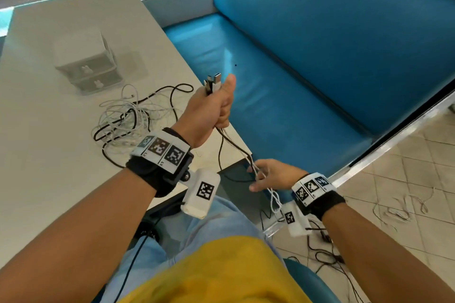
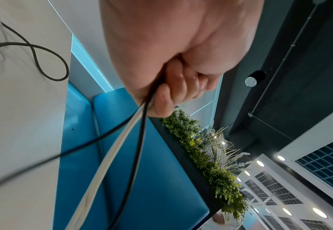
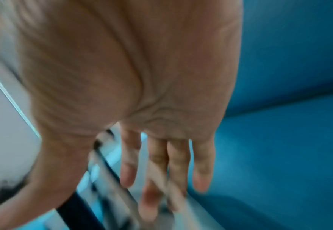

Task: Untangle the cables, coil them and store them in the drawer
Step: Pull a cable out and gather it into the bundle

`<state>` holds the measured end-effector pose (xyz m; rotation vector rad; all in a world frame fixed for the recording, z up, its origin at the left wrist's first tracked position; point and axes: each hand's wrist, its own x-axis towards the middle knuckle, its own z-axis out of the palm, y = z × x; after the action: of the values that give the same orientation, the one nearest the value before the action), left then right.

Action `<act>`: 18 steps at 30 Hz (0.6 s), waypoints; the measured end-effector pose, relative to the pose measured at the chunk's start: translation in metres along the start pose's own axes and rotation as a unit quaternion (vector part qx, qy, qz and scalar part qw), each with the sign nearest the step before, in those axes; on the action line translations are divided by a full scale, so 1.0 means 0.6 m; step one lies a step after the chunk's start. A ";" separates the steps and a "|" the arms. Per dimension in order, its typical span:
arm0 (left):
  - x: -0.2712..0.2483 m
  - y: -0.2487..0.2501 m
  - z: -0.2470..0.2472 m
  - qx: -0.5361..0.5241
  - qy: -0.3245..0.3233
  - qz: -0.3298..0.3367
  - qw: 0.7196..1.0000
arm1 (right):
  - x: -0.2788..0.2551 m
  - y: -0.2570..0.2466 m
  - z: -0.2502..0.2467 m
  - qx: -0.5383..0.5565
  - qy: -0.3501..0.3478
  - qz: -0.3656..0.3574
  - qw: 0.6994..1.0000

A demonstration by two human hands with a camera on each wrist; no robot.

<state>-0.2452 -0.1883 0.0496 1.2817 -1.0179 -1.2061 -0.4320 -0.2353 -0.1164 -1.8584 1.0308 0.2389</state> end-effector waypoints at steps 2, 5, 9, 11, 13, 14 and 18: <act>0.001 -0.006 0.002 0.021 -0.004 0.007 1.000 | -0.027 -0.043 -0.048 0.033 0.012 -0.045 0.998; 0.001 -0.017 0.004 0.075 -0.001 0.002 0.997 | -0.067 -0.114 -0.106 0.069 0.170 -0.134 0.974; -0.006 -0.027 0.005 0.071 -0.013 -0.039 0.997 | -0.114 -0.207 -0.131 0.221 0.311 -0.282 0.880; -0.009 -0.027 -0.002 0.082 0.000 -0.042 0.996 | -0.121 -0.247 -0.123 0.168 0.286 -0.319 0.888; -0.016 -0.023 -0.014 0.104 0.011 -0.031 0.994 | -0.113 -0.278 -0.108 0.080 0.264 -0.326 0.904; -0.021 -0.022 -0.021 0.112 0.021 -0.028 0.993 | -0.106 -0.290 -0.100 0.043 0.263 -0.328 0.906; -0.042 -0.019 -0.069 0.091 0.078 -0.036 0.992 | -0.071 -0.333 -0.067 -0.028 0.258 -0.336 0.905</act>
<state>-0.2082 -0.1569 0.0383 1.5417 -0.9918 -1.0673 -0.3212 -0.2085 0.0580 -2.2694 0.6466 -0.6709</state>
